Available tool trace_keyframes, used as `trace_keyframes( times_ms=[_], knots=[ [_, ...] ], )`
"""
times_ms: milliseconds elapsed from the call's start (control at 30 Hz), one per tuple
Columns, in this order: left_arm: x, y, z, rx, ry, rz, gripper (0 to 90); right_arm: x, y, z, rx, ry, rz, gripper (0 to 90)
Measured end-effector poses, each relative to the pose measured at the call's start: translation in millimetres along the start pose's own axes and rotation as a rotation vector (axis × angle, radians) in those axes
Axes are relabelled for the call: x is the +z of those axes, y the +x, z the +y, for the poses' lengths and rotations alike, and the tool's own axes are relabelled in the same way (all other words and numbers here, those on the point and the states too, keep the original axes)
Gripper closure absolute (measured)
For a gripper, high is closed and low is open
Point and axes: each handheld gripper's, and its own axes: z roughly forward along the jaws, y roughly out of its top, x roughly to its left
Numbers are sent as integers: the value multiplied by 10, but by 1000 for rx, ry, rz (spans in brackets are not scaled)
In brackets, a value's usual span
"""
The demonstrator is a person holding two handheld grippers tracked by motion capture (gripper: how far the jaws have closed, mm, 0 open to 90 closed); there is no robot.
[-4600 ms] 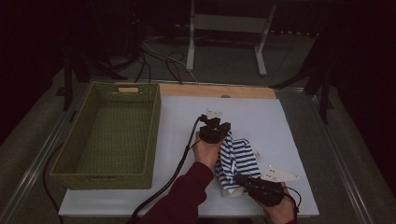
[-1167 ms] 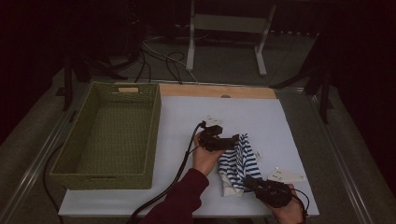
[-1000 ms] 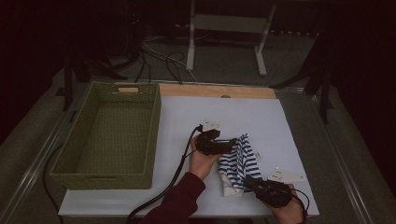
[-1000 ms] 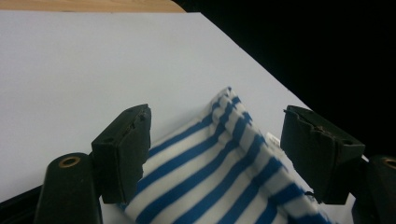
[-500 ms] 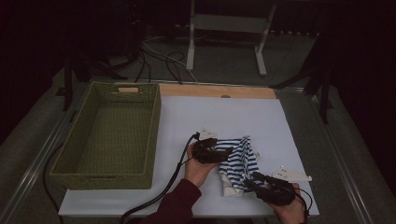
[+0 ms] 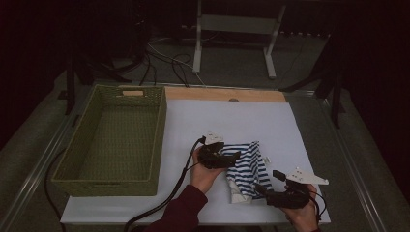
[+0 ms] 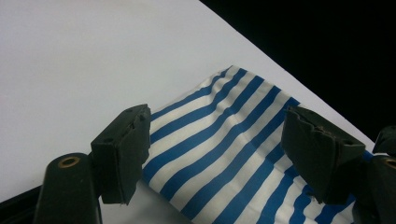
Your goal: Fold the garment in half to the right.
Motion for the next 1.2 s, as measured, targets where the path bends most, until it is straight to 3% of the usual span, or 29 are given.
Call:
trace_keyframes(
  times_ms=[467, 1200],
  knots=[
    [-16, 7, 14, 3, -4, 5, 244, 42, -12, 150, -23, -16, 6, 109],
    [-87, 38, 43, -1, -25, 31, 179, 344, 36, 277, -57, 9, 29, 110]
  ],
)
